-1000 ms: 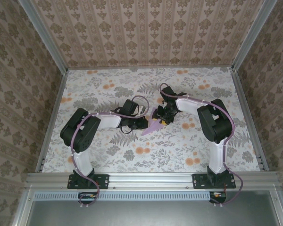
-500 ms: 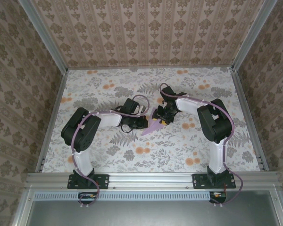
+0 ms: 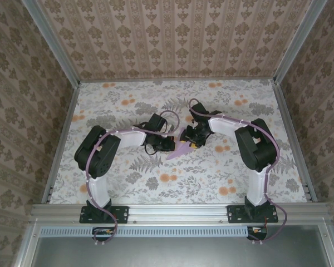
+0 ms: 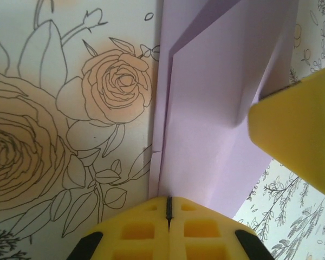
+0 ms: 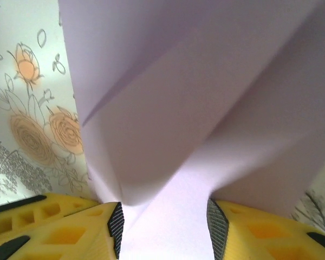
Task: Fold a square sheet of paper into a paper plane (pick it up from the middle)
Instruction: Fourth fold the wing at the center of the table.
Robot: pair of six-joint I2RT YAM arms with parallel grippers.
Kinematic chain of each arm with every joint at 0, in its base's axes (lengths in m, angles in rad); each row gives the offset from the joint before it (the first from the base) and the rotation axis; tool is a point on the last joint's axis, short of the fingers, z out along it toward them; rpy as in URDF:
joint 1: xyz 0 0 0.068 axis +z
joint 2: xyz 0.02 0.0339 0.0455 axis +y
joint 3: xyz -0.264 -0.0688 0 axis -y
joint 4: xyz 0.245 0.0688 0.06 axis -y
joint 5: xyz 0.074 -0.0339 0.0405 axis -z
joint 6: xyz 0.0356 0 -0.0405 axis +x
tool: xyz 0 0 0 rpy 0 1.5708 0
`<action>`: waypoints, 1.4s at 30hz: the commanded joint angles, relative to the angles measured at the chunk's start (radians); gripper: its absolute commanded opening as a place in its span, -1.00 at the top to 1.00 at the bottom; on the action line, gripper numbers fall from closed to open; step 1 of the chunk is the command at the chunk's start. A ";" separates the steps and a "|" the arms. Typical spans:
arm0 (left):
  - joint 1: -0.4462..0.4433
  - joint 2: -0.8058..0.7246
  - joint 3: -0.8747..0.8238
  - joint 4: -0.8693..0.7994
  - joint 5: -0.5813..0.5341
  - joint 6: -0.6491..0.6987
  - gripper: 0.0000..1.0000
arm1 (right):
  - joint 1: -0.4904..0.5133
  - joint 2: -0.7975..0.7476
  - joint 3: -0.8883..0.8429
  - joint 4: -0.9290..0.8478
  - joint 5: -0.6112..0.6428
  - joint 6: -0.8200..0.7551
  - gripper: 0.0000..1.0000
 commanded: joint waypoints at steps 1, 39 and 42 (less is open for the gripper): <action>-0.020 0.083 -0.024 -0.171 -0.099 0.044 1.00 | -0.006 -0.106 -0.018 -0.002 -0.004 -0.008 0.02; -0.030 0.091 -0.032 -0.255 -0.171 0.058 1.00 | -0.003 -0.010 -0.215 0.386 -0.043 -0.248 1.00; -0.029 0.091 -0.044 -0.268 -0.179 0.069 1.00 | -0.055 0.001 -0.221 0.399 -0.075 -0.264 1.00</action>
